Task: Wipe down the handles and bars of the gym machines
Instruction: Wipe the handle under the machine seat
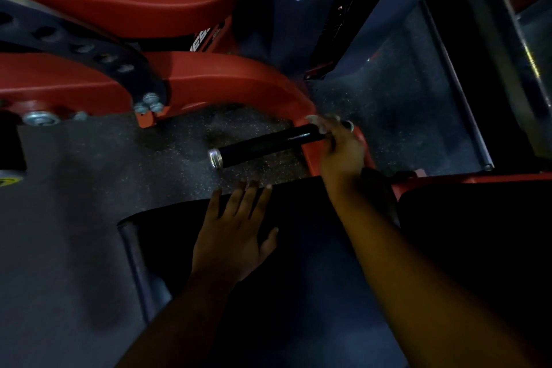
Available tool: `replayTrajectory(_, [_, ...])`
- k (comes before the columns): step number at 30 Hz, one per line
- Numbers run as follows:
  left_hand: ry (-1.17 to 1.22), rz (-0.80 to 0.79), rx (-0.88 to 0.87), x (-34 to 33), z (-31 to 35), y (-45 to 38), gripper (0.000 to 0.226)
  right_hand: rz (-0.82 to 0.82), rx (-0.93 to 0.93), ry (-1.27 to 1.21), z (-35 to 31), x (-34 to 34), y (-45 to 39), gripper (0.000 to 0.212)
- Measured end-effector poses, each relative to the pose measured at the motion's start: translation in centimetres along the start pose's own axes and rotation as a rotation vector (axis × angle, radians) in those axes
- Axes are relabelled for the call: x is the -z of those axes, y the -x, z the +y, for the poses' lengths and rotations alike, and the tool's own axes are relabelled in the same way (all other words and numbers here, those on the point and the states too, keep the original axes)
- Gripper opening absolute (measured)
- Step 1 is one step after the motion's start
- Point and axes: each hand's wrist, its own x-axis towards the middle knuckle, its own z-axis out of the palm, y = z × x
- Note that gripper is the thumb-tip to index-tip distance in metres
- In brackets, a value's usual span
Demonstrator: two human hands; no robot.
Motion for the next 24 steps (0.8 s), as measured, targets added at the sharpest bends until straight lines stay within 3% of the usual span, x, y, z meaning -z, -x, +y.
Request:
replayTrajectory(2, [-0.001,-0.005,-0.002,0.1,0.0,0.1,0.078,-0.028,0.249,-0.056,-1.4,-1.1,2.4,0.033])
replayTrajectory(5, [0.006,0.006,0.0,0.1,0.1,0.1,0.078,-0.074,0.38,0.079,-0.8,-1.0,2.7,0.039])
replayTrajectory(7, [0.011,0.02,0.001,0.1,0.1,0.1,0.077,-0.09,0.239,0.145,0.8,0.1,1.3,0.038])
replayTrajectory(12, [-0.002,0.003,0.007,-0.1,0.0,0.0,0.078,-0.105,-0.383,0.194,4.6,2.7,-3.5,0.024])
replayTrajectory(14, [-0.001,0.004,0.003,-0.1,0.0,0.0,0.078,-0.1,-0.517,0.126,4.5,2.5,-4.0,0.024])
replayTrajectory(17, [-0.016,0.002,-0.004,0.0,-0.1,-0.1,0.078,-0.033,-0.554,0.002,2.2,1.1,-3.0,0.027])
replayTrajectory(21, [-0.013,-0.013,0.0,-0.1,0.0,0.1,0.079,0.056,-0.447,-0.046,-0.3,0.2,0.4,0.031])
replayTrajectory(24, [-0.009,-0.004,0.0,-0.1,0.0,0.0,0.079,-0.064,-0.484,0.02,0.7,0.9,-0.6,0.031])
